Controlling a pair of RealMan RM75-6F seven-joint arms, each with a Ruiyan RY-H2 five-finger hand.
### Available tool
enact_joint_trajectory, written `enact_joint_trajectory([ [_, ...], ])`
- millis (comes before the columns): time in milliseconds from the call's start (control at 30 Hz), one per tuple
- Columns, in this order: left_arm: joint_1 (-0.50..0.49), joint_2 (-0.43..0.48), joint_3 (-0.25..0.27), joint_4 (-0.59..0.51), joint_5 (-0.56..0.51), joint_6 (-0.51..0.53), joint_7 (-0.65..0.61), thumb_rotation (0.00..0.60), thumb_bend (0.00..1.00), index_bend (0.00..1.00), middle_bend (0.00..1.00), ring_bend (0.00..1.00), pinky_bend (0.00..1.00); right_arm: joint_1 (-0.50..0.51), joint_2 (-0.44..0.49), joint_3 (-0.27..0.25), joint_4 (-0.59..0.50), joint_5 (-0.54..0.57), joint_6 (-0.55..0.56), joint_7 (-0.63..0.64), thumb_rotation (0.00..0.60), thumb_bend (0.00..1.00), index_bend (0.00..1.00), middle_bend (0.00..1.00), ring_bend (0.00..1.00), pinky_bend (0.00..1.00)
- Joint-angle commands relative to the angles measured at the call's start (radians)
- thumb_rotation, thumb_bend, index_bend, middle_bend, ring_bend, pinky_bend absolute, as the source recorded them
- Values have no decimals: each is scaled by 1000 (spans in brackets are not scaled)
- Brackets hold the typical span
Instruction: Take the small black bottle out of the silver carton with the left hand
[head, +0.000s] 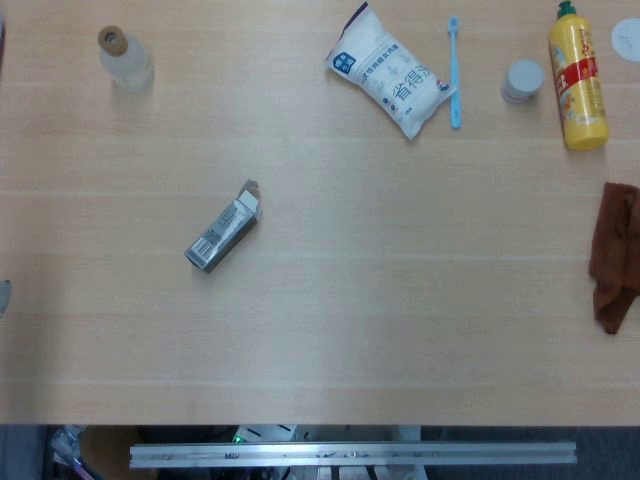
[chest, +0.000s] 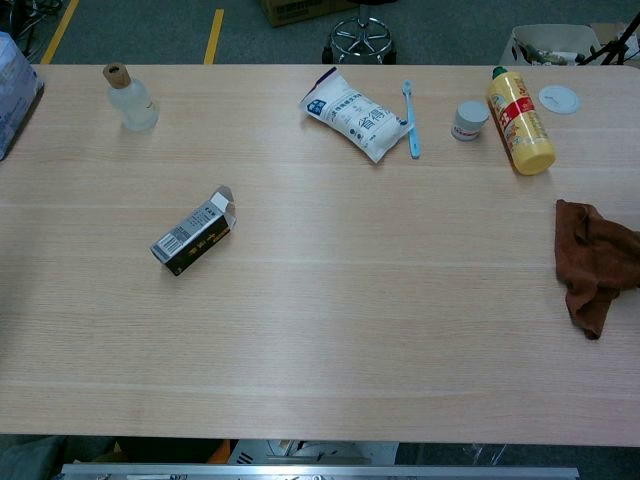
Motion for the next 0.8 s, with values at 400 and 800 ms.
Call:
enact_joint_trajectory([
  [400, -3, 1, -3, 1, -18, -29, -2, 600, 259, 232, 163, 170, 480, 14, -14, -3, 11, 9, -18, 0, 600, 226, 326, 232, 172, 241],
  [800, -21, -3, -4, -28, 2, -46, 26, 600, 259, 232, 163, 171, 257, 14, 10, 6, -4, -15, 25, 6, 600, 226, 326, 232, 172, 241],
])
